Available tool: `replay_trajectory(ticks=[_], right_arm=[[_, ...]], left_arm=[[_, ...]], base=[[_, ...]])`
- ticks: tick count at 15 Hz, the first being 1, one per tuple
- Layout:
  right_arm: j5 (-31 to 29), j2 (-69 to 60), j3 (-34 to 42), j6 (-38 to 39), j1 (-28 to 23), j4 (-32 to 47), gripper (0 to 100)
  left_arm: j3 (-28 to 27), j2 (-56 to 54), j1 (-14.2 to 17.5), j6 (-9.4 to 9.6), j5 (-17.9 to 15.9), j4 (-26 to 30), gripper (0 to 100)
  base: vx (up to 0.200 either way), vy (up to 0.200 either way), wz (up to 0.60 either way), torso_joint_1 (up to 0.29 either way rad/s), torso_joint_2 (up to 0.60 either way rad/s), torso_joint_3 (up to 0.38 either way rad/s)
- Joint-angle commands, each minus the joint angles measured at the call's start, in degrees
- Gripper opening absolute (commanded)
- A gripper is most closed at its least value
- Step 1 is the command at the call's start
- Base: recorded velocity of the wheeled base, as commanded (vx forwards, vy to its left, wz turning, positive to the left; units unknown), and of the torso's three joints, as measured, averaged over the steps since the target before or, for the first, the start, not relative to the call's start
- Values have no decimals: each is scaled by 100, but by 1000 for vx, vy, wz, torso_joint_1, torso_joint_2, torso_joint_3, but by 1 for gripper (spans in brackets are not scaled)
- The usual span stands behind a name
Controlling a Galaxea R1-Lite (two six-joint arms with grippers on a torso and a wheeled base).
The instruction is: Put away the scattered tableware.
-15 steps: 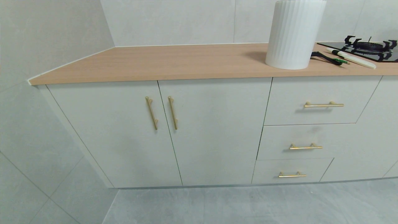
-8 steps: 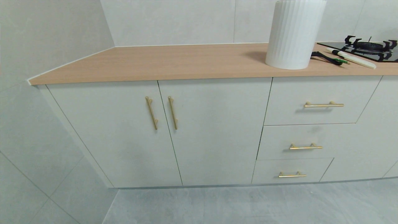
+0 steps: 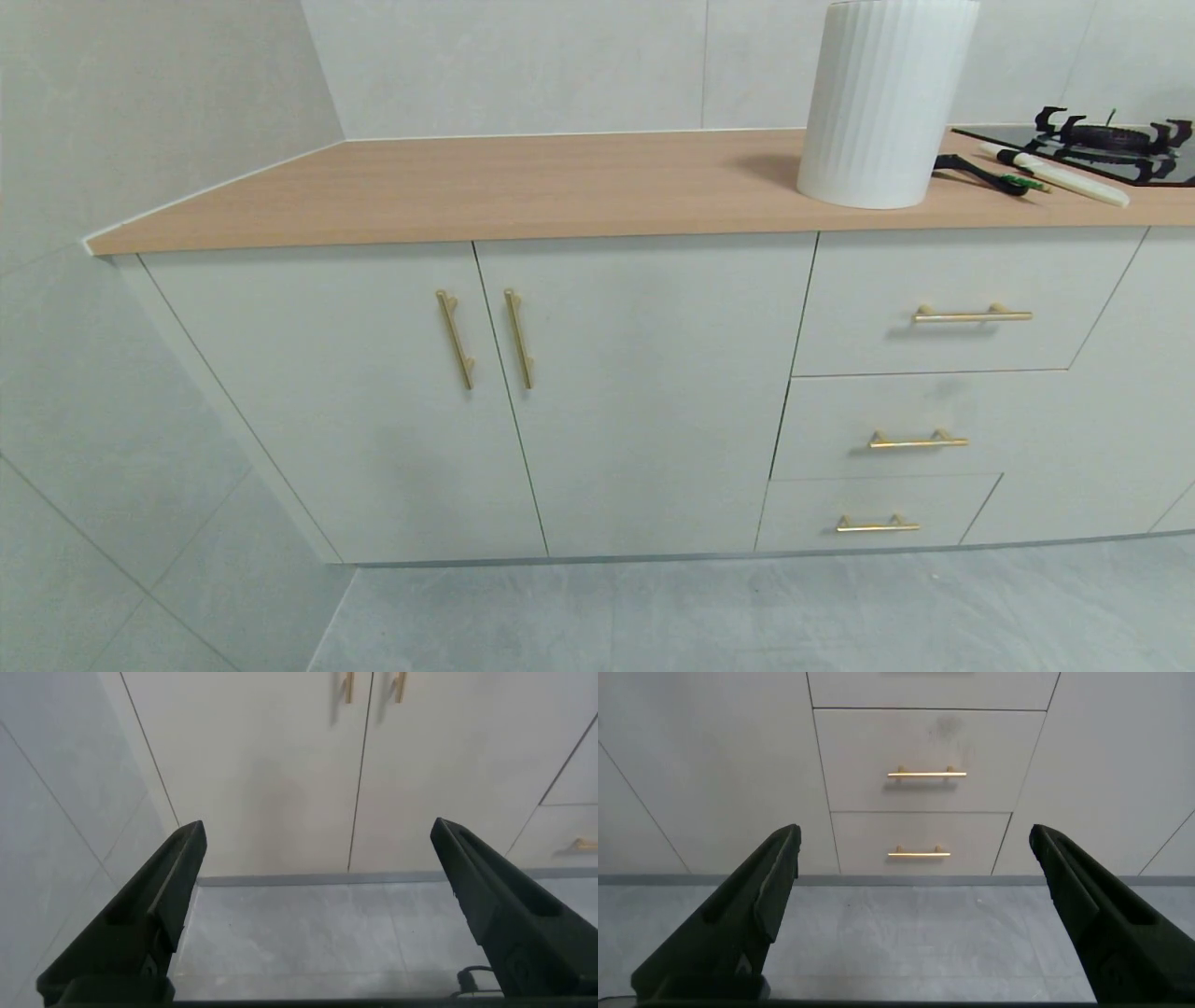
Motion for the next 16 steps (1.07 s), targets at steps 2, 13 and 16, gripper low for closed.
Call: replay_trajectory(ticks=[2, 13, 16], right_arm=[[-2, 11, -1, -4, 2, 11, 100], [16, 11, -1, -4, 2, 11, 100], [16, 11, -1, -4, 2, 11, 100]], left_arm=[[0, -5, 2, -7, 5, -4, 100], [0, 4, 2, -51, 13, -4, 100], [0, 4, 2, -51, 5, -4, 100]], base=[[0, 0, 0, 0, 0, 0], [0, -127, 0, 4, 1, 1], [0, -200, 0, 2, 2, 1]])
